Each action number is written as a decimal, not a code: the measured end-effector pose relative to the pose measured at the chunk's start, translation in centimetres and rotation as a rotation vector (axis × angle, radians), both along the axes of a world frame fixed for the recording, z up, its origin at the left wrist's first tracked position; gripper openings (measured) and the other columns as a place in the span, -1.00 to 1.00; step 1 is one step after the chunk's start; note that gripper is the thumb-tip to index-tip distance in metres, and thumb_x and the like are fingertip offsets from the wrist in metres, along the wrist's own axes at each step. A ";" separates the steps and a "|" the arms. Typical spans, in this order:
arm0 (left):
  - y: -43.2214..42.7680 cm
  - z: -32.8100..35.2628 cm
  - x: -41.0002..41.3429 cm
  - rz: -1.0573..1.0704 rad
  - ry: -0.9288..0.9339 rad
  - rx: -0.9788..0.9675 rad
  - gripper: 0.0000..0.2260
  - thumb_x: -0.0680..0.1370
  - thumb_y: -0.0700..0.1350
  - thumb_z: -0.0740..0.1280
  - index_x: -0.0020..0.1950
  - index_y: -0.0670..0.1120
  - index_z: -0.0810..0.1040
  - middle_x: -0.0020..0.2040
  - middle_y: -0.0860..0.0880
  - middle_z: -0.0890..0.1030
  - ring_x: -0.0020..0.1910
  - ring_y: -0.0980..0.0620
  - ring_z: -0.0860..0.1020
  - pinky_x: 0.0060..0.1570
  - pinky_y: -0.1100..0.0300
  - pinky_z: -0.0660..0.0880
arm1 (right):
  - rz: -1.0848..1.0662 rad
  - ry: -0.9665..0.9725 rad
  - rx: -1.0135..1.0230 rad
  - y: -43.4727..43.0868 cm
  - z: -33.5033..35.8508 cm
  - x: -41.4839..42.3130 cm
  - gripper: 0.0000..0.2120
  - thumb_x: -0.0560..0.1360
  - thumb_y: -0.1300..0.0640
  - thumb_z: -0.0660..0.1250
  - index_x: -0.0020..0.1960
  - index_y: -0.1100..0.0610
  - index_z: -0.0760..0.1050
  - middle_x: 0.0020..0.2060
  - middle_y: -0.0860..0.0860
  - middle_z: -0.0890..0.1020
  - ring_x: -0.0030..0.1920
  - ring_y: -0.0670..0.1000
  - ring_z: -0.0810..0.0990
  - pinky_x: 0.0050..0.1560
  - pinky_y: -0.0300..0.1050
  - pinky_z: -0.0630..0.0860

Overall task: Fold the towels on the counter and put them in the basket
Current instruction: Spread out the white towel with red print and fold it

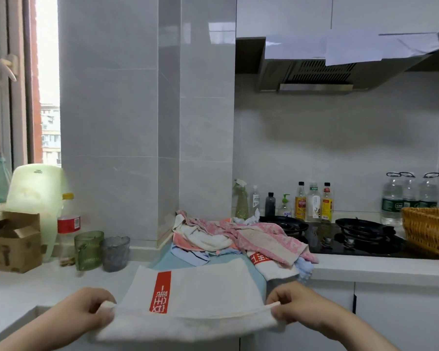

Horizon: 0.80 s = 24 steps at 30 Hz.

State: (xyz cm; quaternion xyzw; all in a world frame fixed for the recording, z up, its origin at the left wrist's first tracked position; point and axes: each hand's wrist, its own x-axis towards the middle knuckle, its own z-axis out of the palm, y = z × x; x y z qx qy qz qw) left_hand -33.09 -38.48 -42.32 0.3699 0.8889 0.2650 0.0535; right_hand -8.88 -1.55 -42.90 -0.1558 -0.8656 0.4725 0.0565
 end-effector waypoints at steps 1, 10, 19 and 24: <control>0.0 -0.1 -0.1 0.014 -0.016 0.045 -0.83 0.50 -0.03 0.40 -0.14 -0.12 0.66 -0.22 -0.05 0.65 -0.33 0.21 0.53 -0.21 0.27 0.42 | -0.016 0.017 -0.042 0.0 0.1 0.0 -0.88 0.37 0.30 0.34 -0.16 0.16 0.62 -0.32 -0.01 0.60 -0.30 -0.10 0.53 -0.24 -0.23 0.48; 5.6 -1.0 -3.5 0.218 -0.084 0.334 -0.89 0.60 -0.10 0.25 -0.07 -0.08 0.53 -0.22 -0.10 0.60 -0.27 -0.04 0.55 -0.42 0.21 0.43 | -0.261 0.218 0.094 2.3 0.0 -7.4 -0.85 0.55 0.20 0.25 -0.07 0.08 0.60 -0.25 -0.06 0.61 -0.28 -0.11 0.49 -0.33 -0.26 0.41; 11.2 -4.5 -13.2 0.286 -0.024 0.129 -0.84 0.57 -0.14 0.24 -0.18 -0.12 0.53 -0.20 -0.05 0.60 -0.20 0.02 0.54 -0.25 0.18 0.38 | -0.326 0.098 0.334 7.6 -3.0 -17.9 -0.89 0.56 0.21 0.26 -0.05 0.11 0.57 -0.13 -0.06 0.59 -0.17 -0.11 0.49 -0.24 -0.29 0.35; 13.3 -5.9 -16.2 0.301 0.021 0.053 -0.81 0.58 -0.09 0.18 -0.17 -0.12 0.49 -0.19 -0.03 0.59 -0.18 0.04 0.53 -0.24 0.18 0.37 | -0.368 0.010 0.420 9.4 -4.6 -21.3 -0.86 0.54 0.23 0.23 -0.13 0.07 0.52 -0.12 -0.03 0.58 -0.11 -0.01 0.51 -0.17 -0.17 0.34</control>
